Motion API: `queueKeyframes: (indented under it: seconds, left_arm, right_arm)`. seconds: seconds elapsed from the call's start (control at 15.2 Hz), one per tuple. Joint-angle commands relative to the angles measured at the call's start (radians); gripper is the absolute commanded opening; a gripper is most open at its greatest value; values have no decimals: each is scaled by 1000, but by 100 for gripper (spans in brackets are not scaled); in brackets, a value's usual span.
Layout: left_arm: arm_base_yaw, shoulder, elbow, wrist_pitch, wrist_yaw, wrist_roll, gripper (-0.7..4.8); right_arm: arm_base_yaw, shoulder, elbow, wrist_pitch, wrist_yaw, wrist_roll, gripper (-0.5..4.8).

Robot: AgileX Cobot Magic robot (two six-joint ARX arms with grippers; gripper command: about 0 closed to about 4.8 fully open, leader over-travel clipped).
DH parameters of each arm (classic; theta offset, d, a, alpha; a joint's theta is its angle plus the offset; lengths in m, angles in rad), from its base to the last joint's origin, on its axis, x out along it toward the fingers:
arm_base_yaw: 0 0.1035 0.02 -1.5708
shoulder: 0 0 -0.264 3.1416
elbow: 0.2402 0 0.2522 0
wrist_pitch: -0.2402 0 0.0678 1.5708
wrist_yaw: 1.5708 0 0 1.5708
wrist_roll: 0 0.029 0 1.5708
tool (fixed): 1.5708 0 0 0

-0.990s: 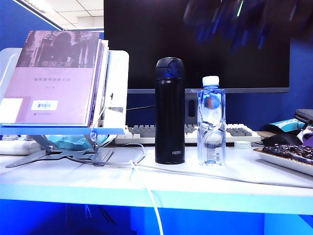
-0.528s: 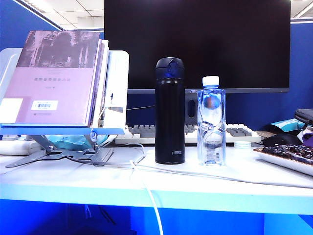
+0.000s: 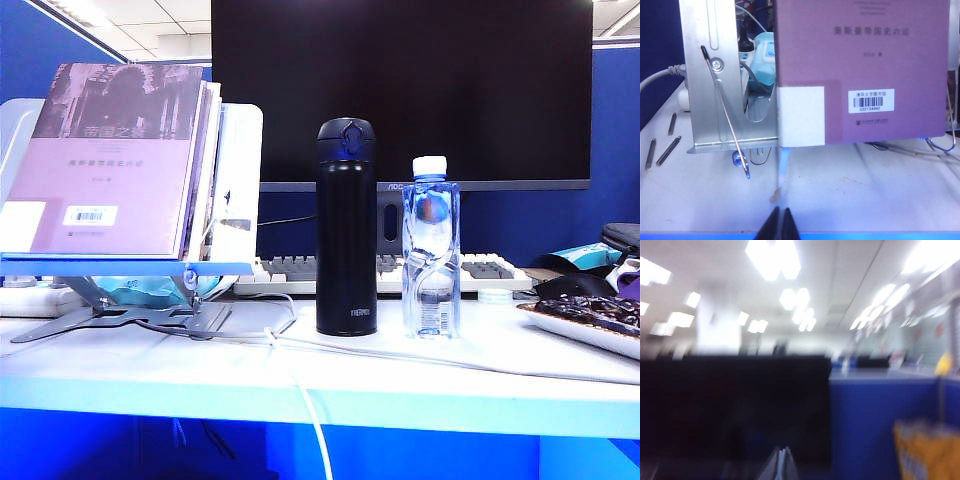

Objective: Pick up the mineral water bottle and place it vertically to the right of the black thermos cup.

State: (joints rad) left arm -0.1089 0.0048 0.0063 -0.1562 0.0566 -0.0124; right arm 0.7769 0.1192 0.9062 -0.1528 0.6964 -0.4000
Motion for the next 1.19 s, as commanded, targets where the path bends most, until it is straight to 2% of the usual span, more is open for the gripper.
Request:
queueKeyframes:
  seconds: [0.07,0.13,0.26,0.59,0.66,0.92,1.19]
  left_arm:
    - [1,-3,0,-14,8,4,-4]
    - [1,-3,0,-14,8,4,-4]
    - [1,-3,0,-14,8,4,-4]
    - [1,-3,0,-14,8,4,-4]
    - [0,-3,0,-14,8,4,-4]
    - [0,-3,0,-14,8,4,-4]
    - [0,-3,0,-14,8,4,-4]
  right_arm:
    - [0,-16,-13,-363,-60,222,-2]
    - [-2,-17,-77,-377,-115,272,-2]
    - [-2,-16,-199,-312,-155,278,-2]
    - [-30,-4,-443,-153,-159,273,-2]
    - [-77,-5,-476,-133,-189,273,-2]
    - [-418,-19,-585,-43,-470,325,-2]
    - [-574,-19,-659,23,-475,424,-1]
